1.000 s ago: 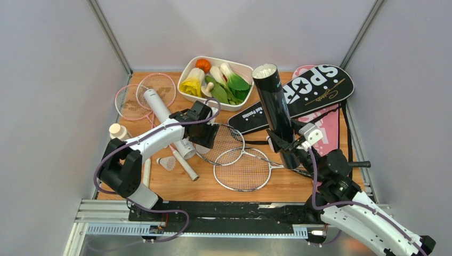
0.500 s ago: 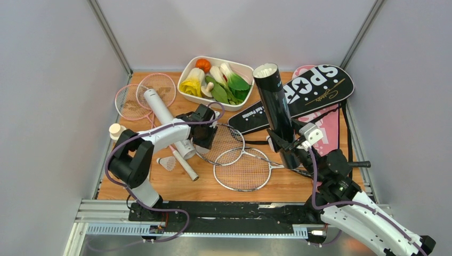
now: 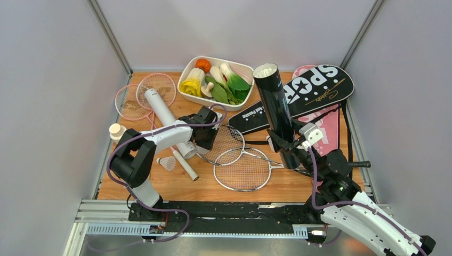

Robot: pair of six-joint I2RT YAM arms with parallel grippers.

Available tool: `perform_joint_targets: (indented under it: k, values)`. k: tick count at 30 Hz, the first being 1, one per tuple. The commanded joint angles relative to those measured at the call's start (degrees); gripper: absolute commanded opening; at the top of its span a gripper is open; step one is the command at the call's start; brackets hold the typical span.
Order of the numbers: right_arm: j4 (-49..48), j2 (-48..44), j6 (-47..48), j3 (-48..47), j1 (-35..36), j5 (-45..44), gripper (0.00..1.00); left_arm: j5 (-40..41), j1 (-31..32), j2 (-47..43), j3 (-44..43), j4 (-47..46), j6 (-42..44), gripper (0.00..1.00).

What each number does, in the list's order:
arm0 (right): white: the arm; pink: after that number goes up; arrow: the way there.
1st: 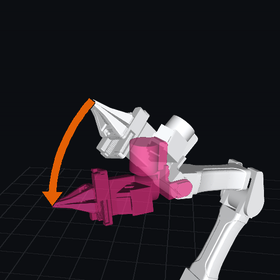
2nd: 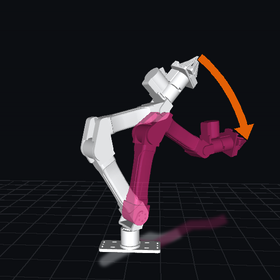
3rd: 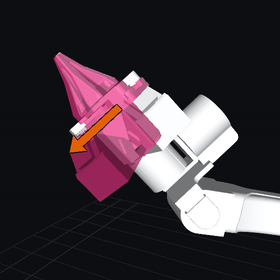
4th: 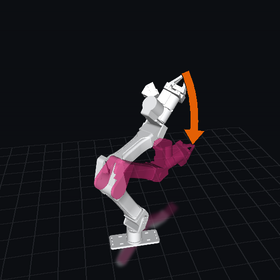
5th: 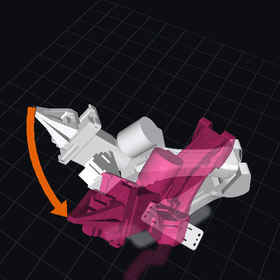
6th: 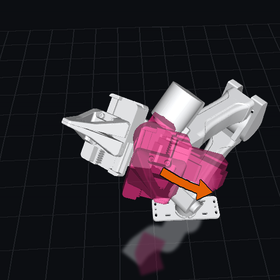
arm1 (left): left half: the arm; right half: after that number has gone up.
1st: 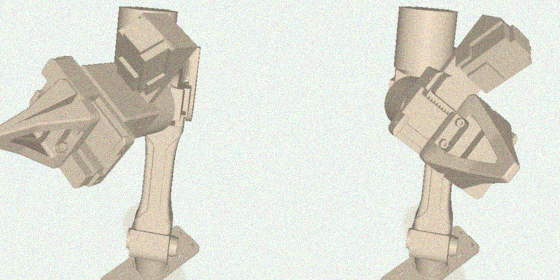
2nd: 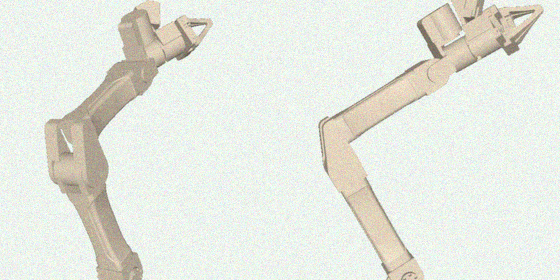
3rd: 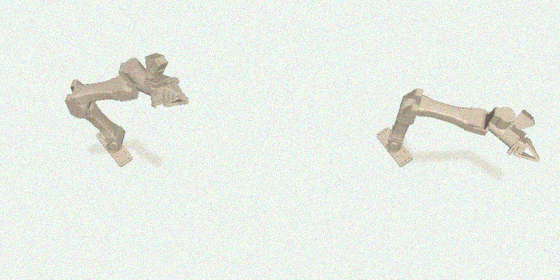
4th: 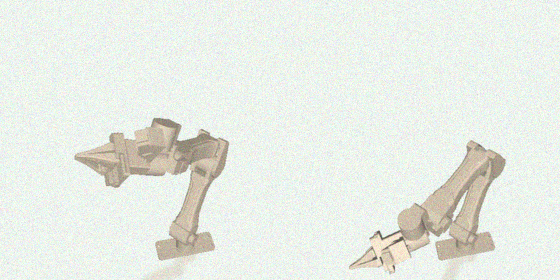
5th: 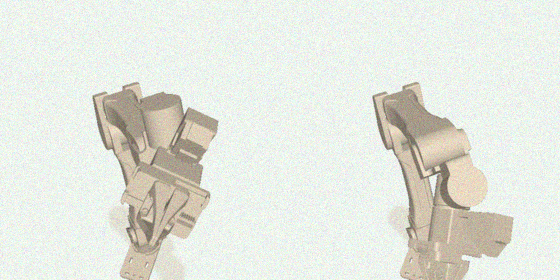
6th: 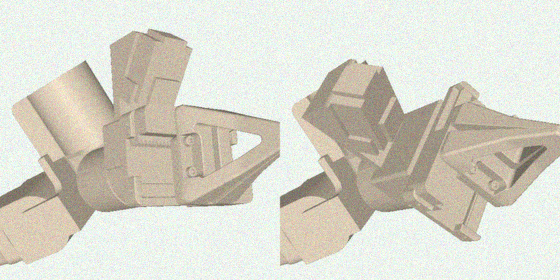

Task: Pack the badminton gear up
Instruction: Pick up the lid from the center of the board.

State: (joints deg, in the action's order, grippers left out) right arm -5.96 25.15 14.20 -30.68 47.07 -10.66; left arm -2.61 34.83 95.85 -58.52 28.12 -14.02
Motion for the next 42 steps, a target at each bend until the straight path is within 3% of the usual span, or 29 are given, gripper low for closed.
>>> perform_joint_targets:
  k: [1, 17, 26, 35, 42]
  values:
    - [-2.13, -0.36, -0.21, -1.40, 0.22, -0.79, 0.46, 0.26, 0.95, 0.56, 1.12, -0.68, -0.77, 0.30]
    - [-1.96, -0.91, -1.92, -0.97, 0.24, -0.63, 0.46, 2.37, 2.74, -2.51, 4.30, -3.32, -4.15, 0.00]
    - [-5.74, 4.39, -5.52, 1.46, 0.21, 1.00, 0.45, 4.15, 2.37, -14.52, -1.13, 0.93, -7.14, 0.00]
    - [-23.79, 15.76, -2.72, 12.09, 0.22, 0.77, 0.45, -4.97, -7.74, -26.96, -3.96, 2.07, -9.84, 0.00]
    - [-28.15, 21.56, 3.09, 15.09, 0.22, 4.41, 0.47, -6.12, -12.41, -36.13, -8.64, 7.97, -6.47, 0.00]
